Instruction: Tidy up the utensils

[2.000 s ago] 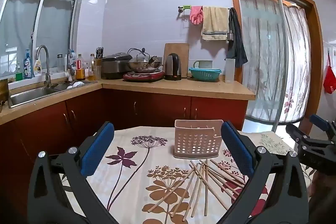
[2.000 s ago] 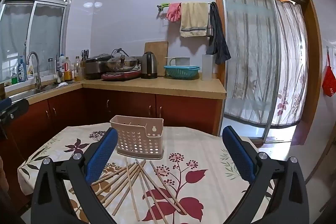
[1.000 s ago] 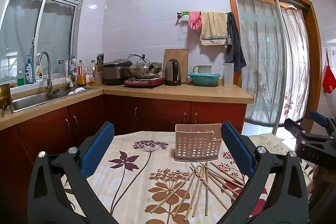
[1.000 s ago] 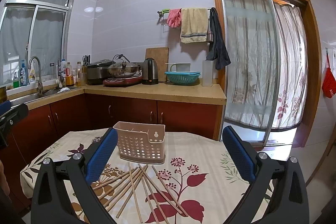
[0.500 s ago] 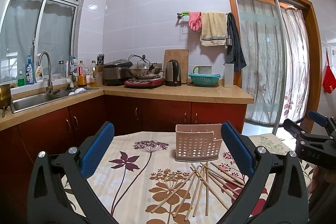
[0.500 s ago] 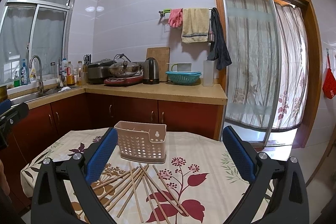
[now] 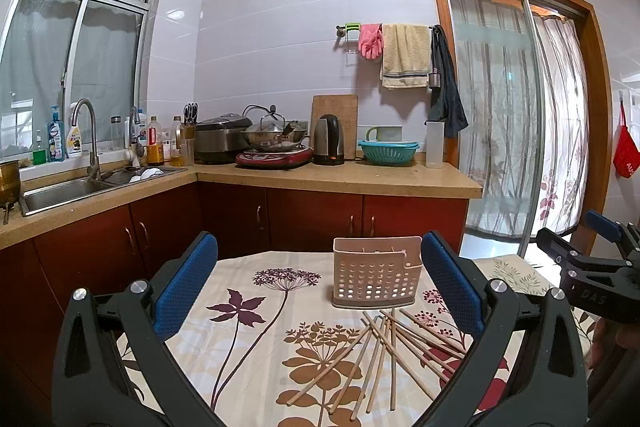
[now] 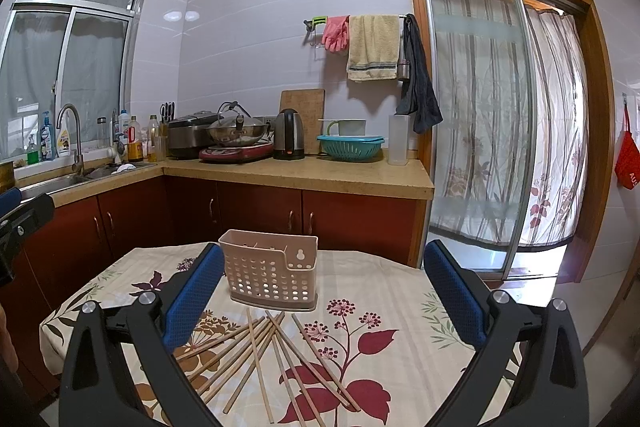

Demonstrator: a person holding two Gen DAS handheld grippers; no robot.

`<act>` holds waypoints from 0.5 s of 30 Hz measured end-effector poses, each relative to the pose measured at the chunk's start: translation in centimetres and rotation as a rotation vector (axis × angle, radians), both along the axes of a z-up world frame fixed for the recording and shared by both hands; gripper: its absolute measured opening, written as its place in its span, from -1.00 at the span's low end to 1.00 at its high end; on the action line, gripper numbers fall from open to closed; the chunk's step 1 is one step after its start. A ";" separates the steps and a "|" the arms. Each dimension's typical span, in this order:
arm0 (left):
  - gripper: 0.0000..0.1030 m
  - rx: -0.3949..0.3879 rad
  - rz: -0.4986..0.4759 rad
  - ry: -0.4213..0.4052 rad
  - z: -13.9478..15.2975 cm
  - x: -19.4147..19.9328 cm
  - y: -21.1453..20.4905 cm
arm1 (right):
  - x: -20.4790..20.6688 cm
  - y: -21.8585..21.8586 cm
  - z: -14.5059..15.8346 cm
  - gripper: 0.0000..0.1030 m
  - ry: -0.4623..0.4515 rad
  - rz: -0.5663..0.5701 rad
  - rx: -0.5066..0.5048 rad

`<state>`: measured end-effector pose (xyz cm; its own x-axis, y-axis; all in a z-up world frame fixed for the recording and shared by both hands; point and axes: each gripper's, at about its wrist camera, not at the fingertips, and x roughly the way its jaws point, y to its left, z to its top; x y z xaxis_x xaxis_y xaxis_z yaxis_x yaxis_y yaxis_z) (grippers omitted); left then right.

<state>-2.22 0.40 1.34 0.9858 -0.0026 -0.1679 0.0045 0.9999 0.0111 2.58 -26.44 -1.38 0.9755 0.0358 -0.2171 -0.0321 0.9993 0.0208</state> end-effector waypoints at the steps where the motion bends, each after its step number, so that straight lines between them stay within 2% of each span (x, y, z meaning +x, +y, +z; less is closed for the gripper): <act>1: 0.93 0.000 0.000 0.000 0.0 0.0 0.1 | 0.0 0.0 0.0 0.90 0.000 0.000 0.000; 15: 0.93 0.002 0.000 -0.001 -0.1 0.0 0.0 | -0.1 0.1 0.1 0.90 0.003 0.002 -0.001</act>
<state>-2.23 0.38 1.21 0.9860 -0.0027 -0.1670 0.0049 0.9999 0.0128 2.52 -26.35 -1.26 0.9748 0.0374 -0.2201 -0.0338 0.9992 0.0204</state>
